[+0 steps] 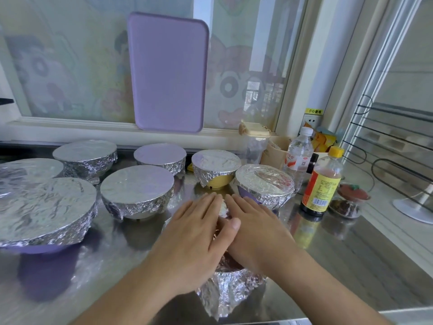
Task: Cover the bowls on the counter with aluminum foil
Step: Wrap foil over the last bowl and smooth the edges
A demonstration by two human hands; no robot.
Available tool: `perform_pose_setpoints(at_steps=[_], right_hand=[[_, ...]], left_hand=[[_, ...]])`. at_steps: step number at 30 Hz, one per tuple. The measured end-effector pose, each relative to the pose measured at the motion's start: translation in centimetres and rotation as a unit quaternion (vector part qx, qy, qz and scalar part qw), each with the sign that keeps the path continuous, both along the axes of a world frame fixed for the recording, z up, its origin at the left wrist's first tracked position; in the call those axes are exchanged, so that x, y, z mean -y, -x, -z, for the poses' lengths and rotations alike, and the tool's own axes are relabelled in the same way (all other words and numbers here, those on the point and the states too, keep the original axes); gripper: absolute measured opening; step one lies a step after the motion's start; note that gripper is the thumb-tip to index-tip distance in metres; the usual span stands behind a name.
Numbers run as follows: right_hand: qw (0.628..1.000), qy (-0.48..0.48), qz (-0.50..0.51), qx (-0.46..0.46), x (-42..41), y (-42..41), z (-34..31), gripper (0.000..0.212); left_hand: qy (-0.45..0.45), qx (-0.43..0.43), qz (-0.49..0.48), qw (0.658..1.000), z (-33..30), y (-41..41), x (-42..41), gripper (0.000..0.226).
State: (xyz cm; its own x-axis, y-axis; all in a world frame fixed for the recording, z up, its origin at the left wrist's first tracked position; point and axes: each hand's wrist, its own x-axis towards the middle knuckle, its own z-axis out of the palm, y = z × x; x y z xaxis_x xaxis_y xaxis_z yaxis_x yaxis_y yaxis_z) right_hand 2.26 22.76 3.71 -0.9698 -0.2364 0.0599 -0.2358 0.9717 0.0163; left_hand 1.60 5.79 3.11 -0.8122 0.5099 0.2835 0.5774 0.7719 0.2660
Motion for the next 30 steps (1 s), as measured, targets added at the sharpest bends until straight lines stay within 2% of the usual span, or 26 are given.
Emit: perform_pose_setpoints(at_steps=[4, 7, 10, 13, 15, 17, 20, 24, 26, 28, 30], right_hand=[[0.997, 0.059, -0.048, -0.025, -0.3, 1.2, 0.2, 0.067], [0.996, 0.086, -0.007, -0.025, 0.3, 1.0, 1.0, 0.072], [0.991, 0.121, 0.061, -0.019, 1.2, -0.1, 0.6, 0.074], [0.991, 0.109, 0.076, -0.024, 1.1, -0.3, -0.1, 0.056], [0.992, 0.114, 0.046, -0.027, 0.5, 0.4, 0.0, 0.059], [0.997, 0.082, 0.003, -0.012, 0.0, 1.0, 0.5, 0.071], [0.999, 0.035, -0.012, -0.003, 0.1, 1.1, 1.4, 0.093], [0.992, 0.117, 0.047, -0.016, 1.0, 0.1, 0.9, 0.083], [0.991, 0.128, 0.031, 0.0, 1.0, 0.1, 0.1, 0.078], [0.996, 0.082, -0.027, -0.009, 0.9, 0.4, 0.1, 0.07], [0.997, 0.019, -0.069, -0.027, 0.7, 0.7, 0.8, 0.074]], left_hand=[[0.011, 0.026, 0.025, 0.999, -0.7, 1.1, 1.3, 0.081], [-0.02, 0.0, 0.003, 1.0, -1.0, 0.2, 0.7, 0.068], [-0.066, 0.004, -0.036, 0.997, -0.3, -0.7, -0.9, 0.081], [-0.073, 0.02, -0.091, 0.993, 0.8, -0.1, -1.1, 0.087], [-0.007, 0.018, -0.091, 0.996, 0.9, 0.2, -0.8, 0.096], [0.047, 0.037, -0.079, 0.995, 0.6, 0.3, -0.5, 0.106], [0.041, 0.065, -0.054, 0.996, 0.0, 0.8, -0.2, 0.098], [0.024, 0.099, -0.015, 0.995, -0.4, 1.7, 0.7, 0.084], [0.014, 0.097, -0.014, 0.995, -0.4, 1.5, 0.7, 0.083], [0.011, 0.06, -0.023, 0.998, -0.4, 0.7, 0.2, 0.092], [0.029, 0.011, -0.029, 0.999, -0.1, -0.1, -0.3, 0.114]])
